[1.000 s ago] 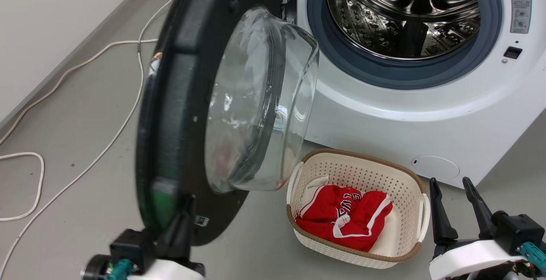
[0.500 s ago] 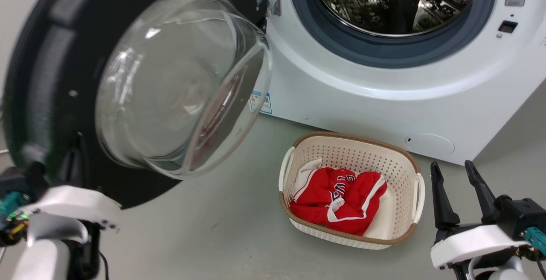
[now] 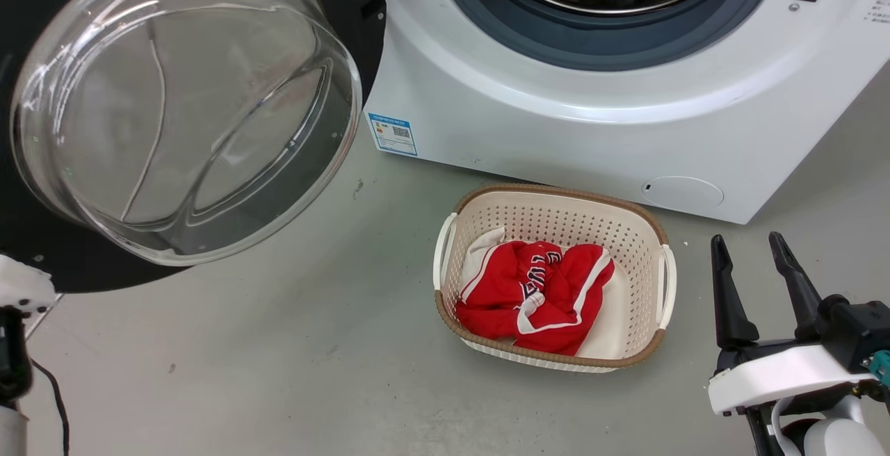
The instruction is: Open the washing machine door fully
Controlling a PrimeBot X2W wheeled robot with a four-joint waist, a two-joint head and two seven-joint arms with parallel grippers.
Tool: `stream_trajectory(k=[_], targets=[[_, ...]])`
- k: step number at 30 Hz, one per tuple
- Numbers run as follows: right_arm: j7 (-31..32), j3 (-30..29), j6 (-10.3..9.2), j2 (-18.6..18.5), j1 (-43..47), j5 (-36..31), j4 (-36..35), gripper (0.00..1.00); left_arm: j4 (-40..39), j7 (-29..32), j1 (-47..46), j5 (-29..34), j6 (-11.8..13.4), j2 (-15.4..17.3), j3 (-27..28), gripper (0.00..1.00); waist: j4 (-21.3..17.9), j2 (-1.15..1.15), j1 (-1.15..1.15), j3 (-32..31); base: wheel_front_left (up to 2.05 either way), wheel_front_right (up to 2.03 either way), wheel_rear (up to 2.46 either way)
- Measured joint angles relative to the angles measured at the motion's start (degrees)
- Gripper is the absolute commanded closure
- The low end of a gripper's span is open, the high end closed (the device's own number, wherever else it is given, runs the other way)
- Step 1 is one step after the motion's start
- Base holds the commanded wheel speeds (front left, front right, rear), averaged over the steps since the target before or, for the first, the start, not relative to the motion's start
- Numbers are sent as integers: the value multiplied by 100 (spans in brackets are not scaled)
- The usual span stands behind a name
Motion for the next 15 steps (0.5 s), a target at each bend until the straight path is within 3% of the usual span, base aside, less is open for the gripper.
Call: stream_trajectory(k=[8, 15], targets=[[-15, -13, 0, 0, -17, -1, -19, 0, 748, -299, -346, 10, -166, 154, 21, 100, -24, 0, 0, -6, 0, 0, 0], [-104, -65, 0, 0, 34, 9, 42, 0, 456, -488, -83, 223, -151, -78, -23, 100, 14, 0, 0, -181, 0, 0, 0]])
